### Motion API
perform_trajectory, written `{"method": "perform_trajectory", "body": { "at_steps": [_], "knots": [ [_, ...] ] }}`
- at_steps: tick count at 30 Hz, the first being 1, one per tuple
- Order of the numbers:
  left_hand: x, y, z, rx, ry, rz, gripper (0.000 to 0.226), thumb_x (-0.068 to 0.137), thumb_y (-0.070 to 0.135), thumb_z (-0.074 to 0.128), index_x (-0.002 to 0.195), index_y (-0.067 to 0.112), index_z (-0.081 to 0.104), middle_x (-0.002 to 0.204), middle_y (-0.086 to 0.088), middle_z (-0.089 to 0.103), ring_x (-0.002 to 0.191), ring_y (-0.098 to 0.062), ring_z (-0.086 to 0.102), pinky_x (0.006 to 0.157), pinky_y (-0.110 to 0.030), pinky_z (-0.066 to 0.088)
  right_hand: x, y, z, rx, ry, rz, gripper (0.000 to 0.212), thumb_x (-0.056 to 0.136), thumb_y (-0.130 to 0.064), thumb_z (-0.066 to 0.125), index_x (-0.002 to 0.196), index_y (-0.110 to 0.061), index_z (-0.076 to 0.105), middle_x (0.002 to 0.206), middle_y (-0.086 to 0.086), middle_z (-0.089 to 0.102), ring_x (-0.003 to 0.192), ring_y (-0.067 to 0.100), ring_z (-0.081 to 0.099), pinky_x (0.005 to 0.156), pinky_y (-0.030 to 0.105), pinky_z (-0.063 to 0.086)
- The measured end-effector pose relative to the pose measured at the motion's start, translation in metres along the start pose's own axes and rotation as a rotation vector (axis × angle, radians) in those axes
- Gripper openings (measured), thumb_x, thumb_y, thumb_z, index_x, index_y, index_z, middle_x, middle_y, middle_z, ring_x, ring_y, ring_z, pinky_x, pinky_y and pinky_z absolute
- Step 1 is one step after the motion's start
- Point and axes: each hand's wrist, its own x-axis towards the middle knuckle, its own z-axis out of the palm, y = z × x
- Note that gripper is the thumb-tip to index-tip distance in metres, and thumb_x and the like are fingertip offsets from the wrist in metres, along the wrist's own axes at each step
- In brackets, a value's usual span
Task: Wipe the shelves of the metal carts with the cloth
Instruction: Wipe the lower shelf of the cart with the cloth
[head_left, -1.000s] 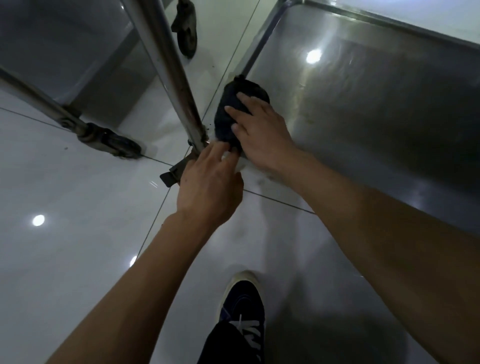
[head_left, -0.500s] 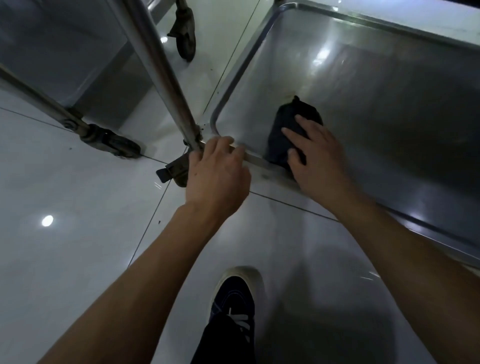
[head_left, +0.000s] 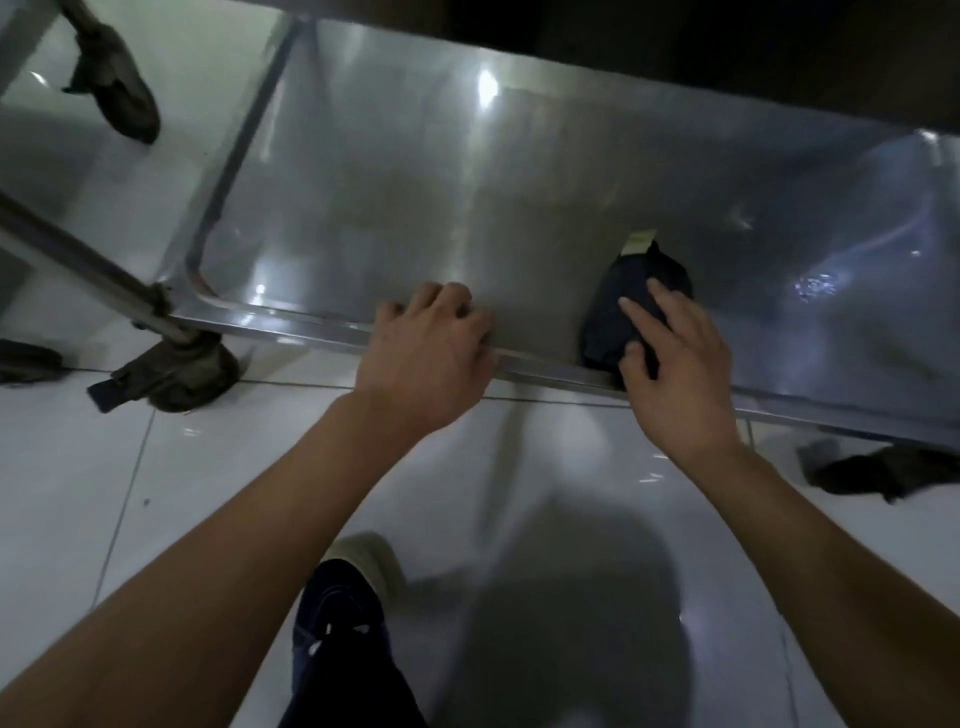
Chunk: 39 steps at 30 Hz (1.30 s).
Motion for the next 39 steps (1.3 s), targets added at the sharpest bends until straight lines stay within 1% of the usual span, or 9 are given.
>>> {"method": "perform_trajectory", "body": {
  "at_steps": [6,11,16,22,28,31,35,37,39],
  "knots": [
    [-0.011,-0.004,0.003,0.035,0.045,0.039,0.032,0.082,0.043,0.075,0.098,0.015,0.071,0.101,-0.007,0.06,0.099,-0.033,0.055,0.074,-0.046,0.048,-0.013,0.024,-0.008,-0.093,0.021,0.069,0.047,0.101,-0.025,0.04,0.147,-0.024,0.047,0.162,0.002,0.028,0.148,0.026,0.022,0.118,0.049,0.022],
    [-0.015,-0.002,0.004,0.058,0.093,0.01,0.027,0.078,0.037,0.084,0.08,0.012,0.074,0.081,-0.008,0.059,0.08,-0.034,0.057,0.061,-0.037,0.044,-0.014,0.022,0.001,-0.147,0.11,0.046,0.047,0.099,-0.025,0.04,0.144,-0.023,0.05,0.16,0.004,0.033,0.146,0.027,0.026,0.116,0.047,0.023],
    [-0.014,0.006,0.001,0.105,0.117,0.006,0.027,0.083,0.036,0.078,0.078,0.01,0.073,0.083,-0.008,0.059,0.082,-0.033,0.059,0.057,-0.032,0.029,-0.001,0.037,-0.002,-0.152,0.093,-0.058,0.048,0.098,-0.025,0.037,0.142,-0.02,0.053,0.157,0.007,0.037,0.143,0.031,0.031,0.115,0.051,0.025],
    [-0.017,0.011,0.007,0.135,0.122,0.031,0.029,0.095,0.041,0.063,0.089,0.014,0.07,0.093,-0.006,0.058,0.09,-0.03,0.056,0.055,-0.036,0.033,0.019,0.041,-0.008,-0.061,0.043,-0.028,0.047,0.099,-0.021,0.04,0.144,-0.02,0.051,0.16,0.006,0.033,0.145,0.032,0.028,0.117,0.047,0.024],
    [-0.02,0.028,0.011,0.135,0.075,0.051,0.031,0.094,0.044,0.063,0.09,0.014,0.068,0.094,-0.006,0.058,0.09,-0.032,0.057,0.054,-0.035,0.034,0.007,0.042,-0.012,-0.031,0.007,0.05,0.048,0.099,-0.023,0.04,0.147,-0.024,0.047,0.162,0.001,0.027,0.147,0.027,0.021,0.119,0.046,0.021],
    [-0.015,0.033,0.012,0.113,0.084,0.074,0.034,0.095,0.048,0.06,0.092,0.016,0.068,0.099,-0.005,0.059,0.097,-0.029,0.057,0.056,-0.036,0.033,0.006,0.044,-0.013,-0.058,0.013,0.059,0.048,0.1,-0.023,0.041,0.147,-0.023,0.047,0.162,0.002,0.027,0.147,0.027,0.022,0.117,0.045,0.022],
    [-0.017,0.018,0.006,0.016,0.11,0.091,0.037,0.095,0.051,0.057,0.091,0.017,0.07,0.095,-0.004,0.063,0.096,-0.029,0.058,0.065,-0.04,0.048,0.011,0.043,-0.015,-0.106,-0.025,0.062,0.053,0.098,-0.03,0.033,0.149,-0.024,0.043,0.163,0.003,0.025,0.147,0.028,0.021,0.116,0.048,0.023],
    [-0.024,-0.005,0.001,0.017,0.16,0.028,0.032,0.095,0.047,0.058,0.093,0.018,0.072,0.098,-0.005,0.065,0.097,-0.033,0.058,0.074,-0.043,0.05,0.012,0.036,-0.013,-0.121,-0.042,0.053,0.055,0.097,-0.031,0.031,0.15,-0.023,0.042,0.163,0.006,0.024,0.147,0.03,0.021,0.116,0.048,0.023],
    [-0.032,-0.034,-0.005,0.052,0.167,-0.08,0.026,0.093,0.043,0.06,0.097,0.02,0.072,0.111,-0.007,0.066,0.109,-0.035,0.055,0.084,-0.047,0.048,0.017,0.024,-0.008,-0.127,-0.065,0.011,0.056,0.097,-0.03,0.031,0.151,-0.02,0.042,0.163,0.01,0.024,0.147,0.034,0.021,0.117,0.048,0.023]
  ]
}}
